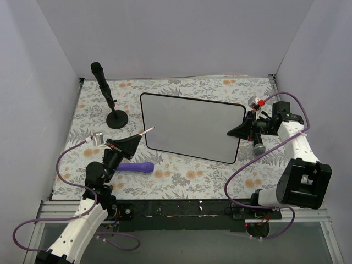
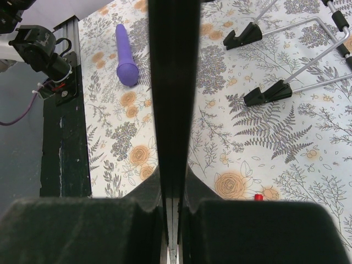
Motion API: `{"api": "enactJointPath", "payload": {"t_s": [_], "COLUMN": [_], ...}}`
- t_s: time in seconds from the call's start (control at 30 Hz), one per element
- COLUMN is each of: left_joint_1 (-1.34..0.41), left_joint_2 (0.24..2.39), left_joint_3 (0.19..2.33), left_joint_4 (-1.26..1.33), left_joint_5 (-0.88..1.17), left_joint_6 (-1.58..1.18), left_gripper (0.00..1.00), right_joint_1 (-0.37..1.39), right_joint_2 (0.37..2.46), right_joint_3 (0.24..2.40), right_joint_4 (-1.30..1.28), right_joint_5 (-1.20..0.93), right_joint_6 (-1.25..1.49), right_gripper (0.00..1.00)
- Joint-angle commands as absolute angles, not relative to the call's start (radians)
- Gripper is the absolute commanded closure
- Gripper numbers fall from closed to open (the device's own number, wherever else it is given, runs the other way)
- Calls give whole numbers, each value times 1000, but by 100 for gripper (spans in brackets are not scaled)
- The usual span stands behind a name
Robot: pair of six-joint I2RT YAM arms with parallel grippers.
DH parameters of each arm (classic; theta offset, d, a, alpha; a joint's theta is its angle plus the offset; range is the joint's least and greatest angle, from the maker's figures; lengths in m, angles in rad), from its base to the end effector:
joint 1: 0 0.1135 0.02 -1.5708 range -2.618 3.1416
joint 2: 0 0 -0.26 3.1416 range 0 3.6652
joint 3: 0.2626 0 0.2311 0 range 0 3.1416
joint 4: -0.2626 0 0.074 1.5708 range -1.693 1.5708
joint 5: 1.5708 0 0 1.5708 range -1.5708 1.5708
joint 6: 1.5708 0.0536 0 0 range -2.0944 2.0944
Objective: Write a sentence on the whiteboard
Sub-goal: Hold the whiteboard at the center of the board.
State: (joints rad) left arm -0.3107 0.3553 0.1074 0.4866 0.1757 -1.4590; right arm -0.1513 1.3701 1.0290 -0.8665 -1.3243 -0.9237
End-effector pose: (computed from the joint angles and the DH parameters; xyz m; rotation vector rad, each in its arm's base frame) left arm 0.1214 -0.0488 0.2373 -0.6820 1.3679 -1.5805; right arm 0.2347 0.0168 0.2688 -0.9848 1.6870 1.1131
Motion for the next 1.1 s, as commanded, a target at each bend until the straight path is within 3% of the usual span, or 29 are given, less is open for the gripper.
{"api": "enactJointPath", "payload": {"t_s": [0.0,0.5,1.07], "left_joint_1": [-308,-308,-307], "left_joint_2": [348,363,623], "left_joint_3": [109,92,100], "left_joint_4": [494,544,848], "left_joint_5": [161,181,158], "left_joint_6": [-1445,-1433,-1362], "left_gripper": [100,100,100], "right_joint_1": [-152,-152,-152], "right_joint_2": [1370,1373,1378], "right_joint_3": [1032,1035,1040], "right_joint_4": [-891,-897,-907], "right_joint_5": [-1290,-1293,-1301], "right_joint_6": [-959,-962,-965], "right_gripper": [99,99,99]}}
